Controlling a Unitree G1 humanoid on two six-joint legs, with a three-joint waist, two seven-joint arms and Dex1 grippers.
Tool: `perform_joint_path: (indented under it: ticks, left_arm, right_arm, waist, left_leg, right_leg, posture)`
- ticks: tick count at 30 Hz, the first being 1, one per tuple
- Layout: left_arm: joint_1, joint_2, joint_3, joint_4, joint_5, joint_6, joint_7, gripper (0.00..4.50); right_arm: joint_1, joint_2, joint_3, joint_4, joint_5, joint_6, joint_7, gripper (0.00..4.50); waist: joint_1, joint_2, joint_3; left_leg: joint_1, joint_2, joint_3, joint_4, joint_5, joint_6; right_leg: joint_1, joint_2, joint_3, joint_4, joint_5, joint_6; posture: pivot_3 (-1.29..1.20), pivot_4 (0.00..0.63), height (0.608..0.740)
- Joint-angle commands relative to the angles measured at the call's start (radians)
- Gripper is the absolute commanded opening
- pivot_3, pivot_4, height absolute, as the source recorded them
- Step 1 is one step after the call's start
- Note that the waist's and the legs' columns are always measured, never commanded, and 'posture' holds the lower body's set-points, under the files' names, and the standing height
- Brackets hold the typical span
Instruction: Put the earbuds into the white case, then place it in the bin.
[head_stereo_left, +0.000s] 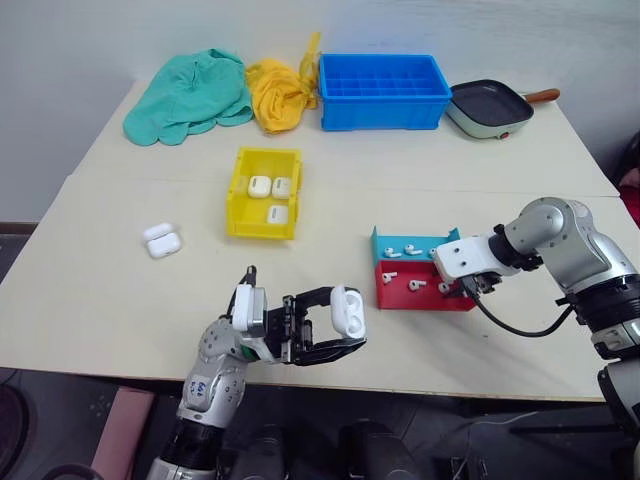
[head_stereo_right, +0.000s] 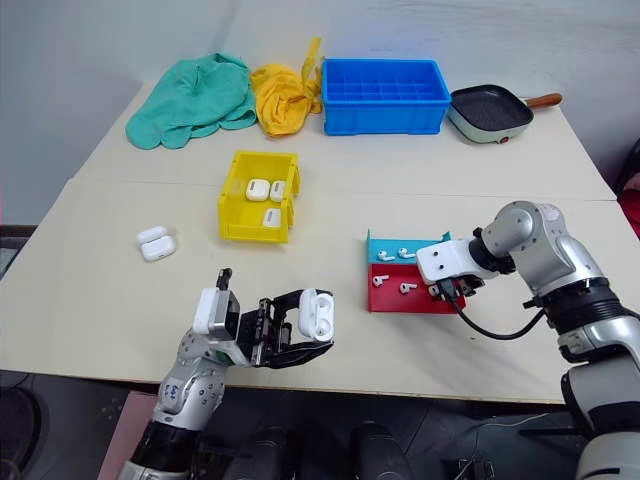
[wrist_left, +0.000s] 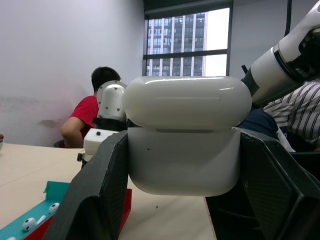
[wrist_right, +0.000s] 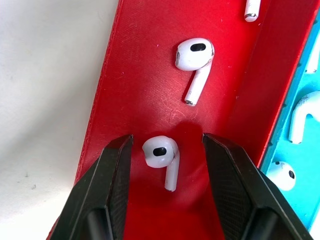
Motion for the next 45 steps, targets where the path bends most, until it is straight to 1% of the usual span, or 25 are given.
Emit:
perform_joint_path:
  ticks: [1,7,11,13,14,21,26,29,31,33,34,35,36,37,38,40,42,45]
  left_arm:
    - [0.003,0.002,-0.004,-0.043,-0.008,0.0,0.007,2.81]
    - [0.001,0.006,-0.004,-0.045,-0.005,0.001,0.012,2.81]
    - [0.0,0.005,-0.008,-0.046,-0.001,0.0,0.017,2.81]
    - [-0.001,0.004,-0.01,-0.046,0.0,0.0,0.019,2.81]
    - [-0.001,0.004,-0.01,-0.046,0.001,0.0,0.02,2.81]
    - [-0.007,0.007,-0.012,-0.043,0.004,-0.003,0.02,2.81]
    - [-0.016,0.006,-0.011,-0.038,0.0,-0.009,0.01,2.81]
    - [-0.035,0.0,-0.005,-0.031,-0.012,-0.012,-0.004,2.81]
    - [-0.055,-0.007,-0.003,-0.021,-0.026,-0.013,-0.021,2.81]
    - [-0.067,-0.012,0.0,-0.012,-0.034,-0.016,-0.036,2.81]
    - [-0.079,-0.016,0.0,-0.002,-0.032,-0.02,-0.04,2.81]
    - [-0.101,-0.027,0.001,0.012,-0.033,-0.022,-0.043,2.81]
    - [-0.116,-0.036,0.001,0.023,-0.034,-0.022,-0.046,2.81]
    - [-0.132,-0.043,0.005,0.031,-0.045,-0.017,-0.051,2.81]
    - [-0.144,-0.047,0.011,0.035,-0.063,-0.003,-0.059,2.81]
    - [-0.169,-0.061,0.021,0.043,-0.09,0.02,-0.059,2.81]
    - [-0.192,-0.07,0.029,0.049,-0.111,0.04,-0.059,2.81]
    - [-0.236,-0.09,0.038,0.054,-0.132,0.072,-0.043,2.81]
  right_arm:
    - [-0.019,0.003,-0.001,0.022,-0.018,-0.018,0.012,2.2]
    - [-0.02,0.003,0.0,0.041,-0.022,-0.031,0.023,2.2]
    - [-0.019,0.002,-0.001,0.045,-0.025,-0.032,0.032,1.44]
    - [-0.019,0.002,-0.001,0.047,-0.026,-0.031,0.036,0.74]
    - [-0.019,0.003,-0.002,0.048,-0.025,-0.032,0.036,0.46]
    - [-0.02,0.009,-0.005,0.049,-0.024,-0.029,0.033,0.44]
    - [-0.009,0.001,-0.034,0.021,0.015,-0.013,0.038,0.44]
    - [0.009,-0.023,-0.115,-0.034,0.121,-0.001,0.046,0.44]
    - [0.059,-0.052,-0.207,-0.116,0.255,0.057,0.078,0.44]
    - [0.105,-0.071,-0.266,-0.187,0.349,0.114,0.097,0.44]
    - [0.148,-0.075,-0.322,-0.249,0.454,0.171,0.11,0.44]
    - [0.214,-0.072,-0.413,-0.339,0.588,0.253,0.095,0.44]
    - [0.263,-0.071,-0.48,-0.406,0.686,0.315,0.081,0.44]
    - [0.318,-0.039,-0.566,-0.501,0.818,0.387,0.015,0.44]
    - [0.359,-0.003,-0.627,-0.584,0.901,0.43,-0.067,0.44]
    - [0.411,0.093,-0.718,-0.737,1.019,0.487,-0.281,0.44]
    - [0.437,0.165,-0.752,-0.846,1.062,0.52,-0.442,0.44]
    - [0.488,0.245,-0.756,-0.987,1.169,0.555,-0.572,0.44]
  waist:
    - [0.0,0.0,0.0]
    - [0.0,0.0,0.0]
    - [0.0,0.0,0.0]
    - [0.0,0.0,0.0]
    - [0.0,0.0,0.0]
    - [0.0,0.0,0.0]
    - [0.0,0.0,0.0]
    - [0.001,0.0,0.0]
    - [0.003,0.001,0.001]
    - [0.005,0.001,0.001]
    - [0.005,0.001,0.001]
    - [0.008,0.0,0.001]
    - [0.01,0.0,0.001]
    - [0.012,0.0,0.001]
    - [0.014,0.0,0.001]
    - [0.004,0.0,0.001]
    - [0.0,0.0,0.001]
    - [0.004,0.0,0.001]
  left_leg:
    - [0.0,0.0,0.0,0.0,0.0,0.0]
    - [0.0,0.0,0.0,0.001,0.0,0.0]
    - [0.0,0.0,0.0,0.001,0.0,0.0]
    - [0.0,0.0,0.0,0.001,0.0,0.0]
    - [0.0,0.0,0.0,0.001,0.0,0.0]
    - [0.0,0.0,0.0,0.001,0.0,0.0]
    - [0.0,0.0,0.0,0.001,0.0,0.0]
    - [0.0,0.0,0.0,0.001,0.0,0.0]
    - [-0.001,0.0,0.0,0.001,0.0,0.0]
    - [-0.001,0.0,-0.001,0.001,0.0,0.0]
    - [-0.001,0.0,-0.001,0.001,0.0,0.0]
    - [-0.001,0.0,-0.002,0.001,-0.001,0.0]
    - [-0.001,0.0,-0.003,0.001,-0.001,0.0]
    - [-0.002,0.0,-0.005,0.001,-0.001,0.0]
    - [-0.002,0.0,-0.006,0.001,-0.001,0.0]
    - [-0.004,0.0,-0.008,0.002,-0.001,0.0]
    - [-0.004,0.0,-0.008,0.002,-0.001,-0.001]
    - [-0.003,0.0,-0.008,0.002,-0.001,-0.001]
  right_leg:
    - [0.0,0.0,0.0,0.0,0.0,0.0]
    - [0.001,0.0,0.0,0.0,0.0,0.0]
    - [0.001,0.0,0.0,0.0,0.0,0.0]
    - [0.001,0.0,0.0,0.0,0.0,0.0]
    - [0.001,0.0,0.0,0.0,0.0,0.0]
    - [0.001,0.0,0.0,0.0,0.0,0.0]
    - [0.001,0.0,0.0,0.0,0.0,0.0]
    - [0.001,0.0,-0.001,0.0,0.0,0.0]
    - [0.001,0.0,-0.001,0.0,0.0,0.0]
    - [0.001,0.0,-0.001,0.0,0.0,0.0]
    - [0.001,0.0,-0.002,-0.001,0.0,0.0]
    - [0.001,0.0,-0.002,-0.001,0.0,0.0]
    - [0.002,0.0,-0.003,-0.001,0.0,0.0]
    - [0.002,0.0,-0.005,-0.001,0.0,0.0]
    - [0.003,0.0,-0.006,-0.001,0.0,0.0]
    - [0.003,0.0,-0.008,-0.002,0.0,0.001]
    - [0.003,0.0,-0.008,-0.001,0.0,0.001]
    - [0.003,0.001,-0.008,0.0,0.0,0.001]
  posture:
    - [0.0,0.15,0.74]
    - [0.0,0.15,0.74]
    - [0.0,0.15,0.74]
    - [0.0,0.15,0.74]
    - [0.0,0.15,0.74]
    - [0.0,0.15,0.74]
    - [0.0,0.15,0.74]
    - [0.0,0.15,0.74]
    - [0.0,0.15,0.74]
    - [0.0,0.15,0.74]
    - [0.0,0.15,0.74]
    - [0.0,0.15,0.74]
    - [0.0,0.15,0.74]
    - [0.0,0.15,0.74]
    - [0.0,0.15,0.74]
    - [0.0,0.15,0.74]
    - [0.0,0.15,0.74]
    - [0.0,0.15,0.74]
